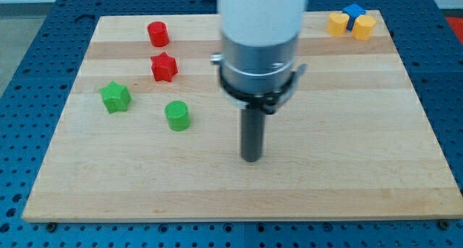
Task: Point your arm towards the green circle
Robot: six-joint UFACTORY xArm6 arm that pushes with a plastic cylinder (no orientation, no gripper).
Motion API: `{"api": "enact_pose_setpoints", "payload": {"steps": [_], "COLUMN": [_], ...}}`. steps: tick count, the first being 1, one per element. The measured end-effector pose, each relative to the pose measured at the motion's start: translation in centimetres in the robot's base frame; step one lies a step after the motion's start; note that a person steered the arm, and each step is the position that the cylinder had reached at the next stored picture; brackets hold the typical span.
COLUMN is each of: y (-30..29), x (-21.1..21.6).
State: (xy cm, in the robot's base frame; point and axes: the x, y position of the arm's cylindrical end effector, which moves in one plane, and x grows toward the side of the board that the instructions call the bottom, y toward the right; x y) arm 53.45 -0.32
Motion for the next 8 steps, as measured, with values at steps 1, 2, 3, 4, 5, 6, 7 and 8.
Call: {"api": "enact_pose_setpoints", "payload": {"steps": [1,2,3,4,5,6,7,8], "y": [-4.1,-6.8,-9.9,-13.0,-15.8,-16.4,-16.4,-15.9], "x": [0.0,0.0,0.0,-0.1,-0.7,-3.8,-4.9,-5.1]}}
